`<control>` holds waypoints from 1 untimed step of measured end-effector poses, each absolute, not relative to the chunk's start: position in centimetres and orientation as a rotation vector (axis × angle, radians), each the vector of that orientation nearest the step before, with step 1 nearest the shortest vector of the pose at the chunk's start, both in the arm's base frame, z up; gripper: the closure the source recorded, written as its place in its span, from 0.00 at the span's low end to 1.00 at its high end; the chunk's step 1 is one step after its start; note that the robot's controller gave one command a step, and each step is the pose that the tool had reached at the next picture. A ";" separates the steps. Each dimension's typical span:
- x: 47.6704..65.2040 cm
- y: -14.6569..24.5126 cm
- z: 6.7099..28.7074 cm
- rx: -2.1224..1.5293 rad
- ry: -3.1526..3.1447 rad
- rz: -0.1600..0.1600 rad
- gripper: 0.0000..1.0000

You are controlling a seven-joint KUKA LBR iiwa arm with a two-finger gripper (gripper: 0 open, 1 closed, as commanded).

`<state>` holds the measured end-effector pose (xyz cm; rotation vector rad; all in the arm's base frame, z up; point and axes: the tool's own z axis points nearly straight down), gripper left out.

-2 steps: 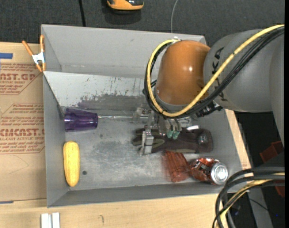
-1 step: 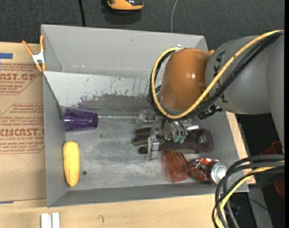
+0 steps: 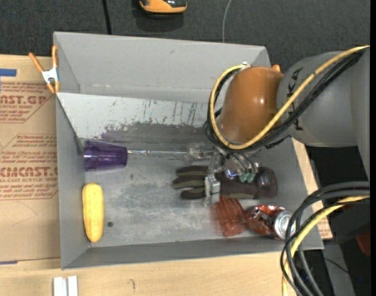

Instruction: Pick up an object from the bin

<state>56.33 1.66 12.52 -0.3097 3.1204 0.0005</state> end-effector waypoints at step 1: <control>56.3 1.1 8.8 -0.325 3.122 0.002 1.00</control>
Offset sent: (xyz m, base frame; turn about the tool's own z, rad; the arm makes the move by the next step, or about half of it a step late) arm 0.0000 0.0000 0.0000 0.0000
